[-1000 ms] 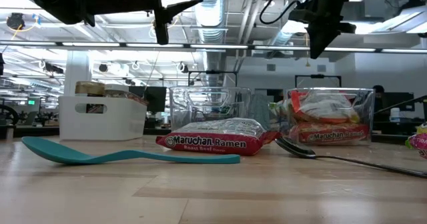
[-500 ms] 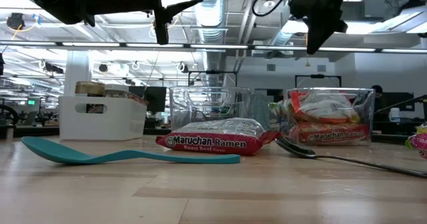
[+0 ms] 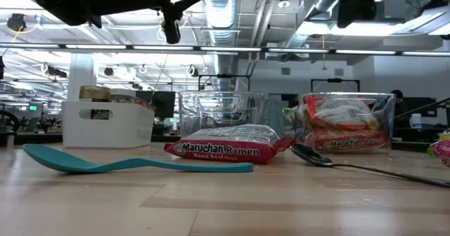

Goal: Pick & Place Food Item
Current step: Put the green noodle pack into the right transparent bin

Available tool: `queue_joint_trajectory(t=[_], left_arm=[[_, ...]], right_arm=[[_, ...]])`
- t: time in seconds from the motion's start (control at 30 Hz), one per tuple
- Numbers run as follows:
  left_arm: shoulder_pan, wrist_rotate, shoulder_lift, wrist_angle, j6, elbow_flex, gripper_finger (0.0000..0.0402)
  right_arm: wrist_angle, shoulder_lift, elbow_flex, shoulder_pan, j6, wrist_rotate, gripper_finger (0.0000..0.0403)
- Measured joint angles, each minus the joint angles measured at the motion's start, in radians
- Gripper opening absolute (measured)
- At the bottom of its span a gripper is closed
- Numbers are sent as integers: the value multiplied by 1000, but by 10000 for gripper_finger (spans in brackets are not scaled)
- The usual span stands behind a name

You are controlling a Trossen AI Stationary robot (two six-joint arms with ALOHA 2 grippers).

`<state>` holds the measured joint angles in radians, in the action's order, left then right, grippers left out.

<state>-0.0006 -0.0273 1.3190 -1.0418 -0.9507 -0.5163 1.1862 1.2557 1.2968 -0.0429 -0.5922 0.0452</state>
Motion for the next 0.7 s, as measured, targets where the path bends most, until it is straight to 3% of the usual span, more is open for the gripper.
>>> queue_joint_trajectory(t=[0.37,0.53,0.7], left_arm=[[0,46,0,-14,0,0,163],[0,46,0,-14,0,0,163],[0,47,0,-14,0,0,163]], right_arm=[[18,-12,0,-288,-232,-53,0],[18,-11,0,-413,-409,-43,0],[18,-7,0,-566,-664,109,0]])
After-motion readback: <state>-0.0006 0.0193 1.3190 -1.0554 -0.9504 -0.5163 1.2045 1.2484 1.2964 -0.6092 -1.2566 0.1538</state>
